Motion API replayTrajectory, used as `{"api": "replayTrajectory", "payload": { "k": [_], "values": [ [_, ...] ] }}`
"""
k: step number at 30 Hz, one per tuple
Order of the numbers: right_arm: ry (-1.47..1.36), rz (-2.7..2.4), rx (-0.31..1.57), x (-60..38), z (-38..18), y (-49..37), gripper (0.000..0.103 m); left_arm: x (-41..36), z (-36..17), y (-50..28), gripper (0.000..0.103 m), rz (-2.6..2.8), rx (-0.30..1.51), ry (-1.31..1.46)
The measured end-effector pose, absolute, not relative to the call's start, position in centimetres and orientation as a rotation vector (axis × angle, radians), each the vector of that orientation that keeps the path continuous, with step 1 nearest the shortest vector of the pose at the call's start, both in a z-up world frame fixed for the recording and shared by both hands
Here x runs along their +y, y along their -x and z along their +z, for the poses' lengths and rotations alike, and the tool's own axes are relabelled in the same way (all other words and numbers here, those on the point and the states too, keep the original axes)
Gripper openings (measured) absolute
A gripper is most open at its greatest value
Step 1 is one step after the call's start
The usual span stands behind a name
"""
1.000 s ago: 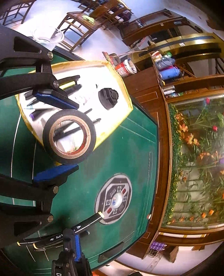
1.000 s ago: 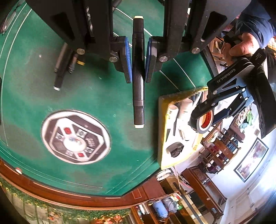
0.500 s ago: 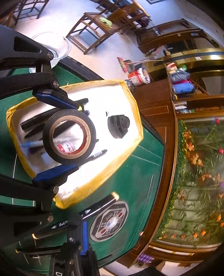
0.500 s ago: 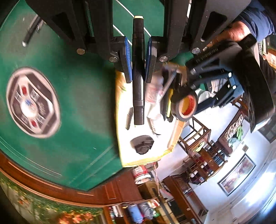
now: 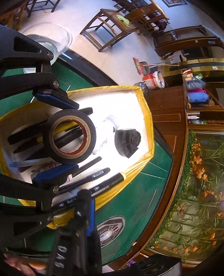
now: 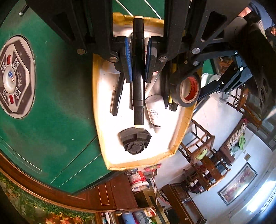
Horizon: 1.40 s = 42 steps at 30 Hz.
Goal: Organize rigid objects
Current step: 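Lower the tape and marker into the tray and open both grippers, then grasp a yellow-ended black pen with the left gripper while the right gripper grasps a clear pen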
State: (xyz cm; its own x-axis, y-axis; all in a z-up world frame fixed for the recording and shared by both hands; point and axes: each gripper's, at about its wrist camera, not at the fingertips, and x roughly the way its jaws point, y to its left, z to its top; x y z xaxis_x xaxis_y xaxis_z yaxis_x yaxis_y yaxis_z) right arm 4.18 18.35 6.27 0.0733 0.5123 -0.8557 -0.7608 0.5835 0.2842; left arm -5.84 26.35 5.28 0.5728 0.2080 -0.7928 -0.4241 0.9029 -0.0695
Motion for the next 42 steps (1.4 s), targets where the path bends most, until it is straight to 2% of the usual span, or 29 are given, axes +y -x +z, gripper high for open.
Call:
{"api": "replayTrajectory", "payload": {
  "k": [15,22,30,32,42],
  "values": [
    [0.266,0.919,1.213,19.7,3.4,-5.3,0.014,26.9,3.0,5.3,0.066,0.348,0.939,0.299],
    [0.228,0.919,1.208,18.5,4.4,-5.3,0.015,26.8,3.8,5.6,0.068,0.348,0.933,0.329],
    [0.107,0.873,1.195,12.0,6.7,-5.2,0.018,24.7,6.6,6.1,0.070,0.308,0.868,0.321],
    [0.079,0.860,1.200,10.2,6.8,-4.9,0.022,23.3,7.1,5.8,0.070,0.273,0.864,0.307],
    [-0.053,0.710,1.199,-3.3,7.1,-3.5,0.022,14.1,8.6,4.3,0.070,0.044,0.893,0.227]
  ]
}}
